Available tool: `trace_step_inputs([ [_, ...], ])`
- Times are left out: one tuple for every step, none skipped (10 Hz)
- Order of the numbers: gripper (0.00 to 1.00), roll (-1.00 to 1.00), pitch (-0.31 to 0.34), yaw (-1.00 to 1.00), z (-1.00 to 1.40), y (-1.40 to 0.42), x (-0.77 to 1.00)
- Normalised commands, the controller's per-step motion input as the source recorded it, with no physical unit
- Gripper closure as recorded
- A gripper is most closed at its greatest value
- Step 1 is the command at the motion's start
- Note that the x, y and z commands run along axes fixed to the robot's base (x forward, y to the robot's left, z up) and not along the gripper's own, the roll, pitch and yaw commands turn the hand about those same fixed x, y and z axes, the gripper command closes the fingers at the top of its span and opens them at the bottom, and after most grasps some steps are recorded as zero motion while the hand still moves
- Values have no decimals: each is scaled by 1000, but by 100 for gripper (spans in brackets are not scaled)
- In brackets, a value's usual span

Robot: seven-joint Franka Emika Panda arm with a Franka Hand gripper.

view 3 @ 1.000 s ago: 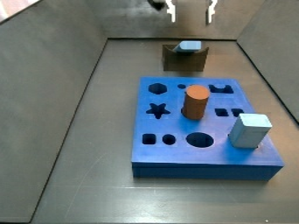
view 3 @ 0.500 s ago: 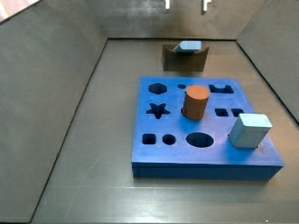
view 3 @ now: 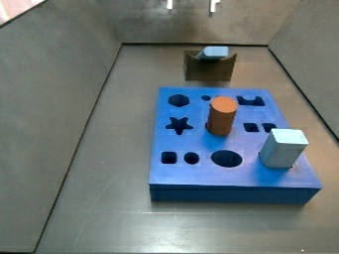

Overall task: Pick up the square-circle object. Move up. Rotate the square-circle object. Place the square-circle object on the fixture. Regrasp the square-circle object. Move to above the board. Insert the square-circle object.
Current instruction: Regrasp the square-circle object.

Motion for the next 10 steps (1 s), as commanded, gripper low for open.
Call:
trace_step_inputs([
  [0,87,-87,-24,18,0,-869],
  [0,94,-98,-12,16,0,-733],
  [0,1000,-36,-939,-978,-1000,-539],
  [0,1000,-45,-936,-933,-1000,-382],
  [0,1000,-62,-937,-782,-944,-251],
  [0,1000,-104,-945,-343,-644,-21],
  [0,1000,-118,-949,-188,-500,24],
  [0,1000,-142,-949,-29,-180,7],
  [0,1000,-165,-956,-12,-28,-26],
  [0,1000,-193,-957,-13,-41,-31],
])
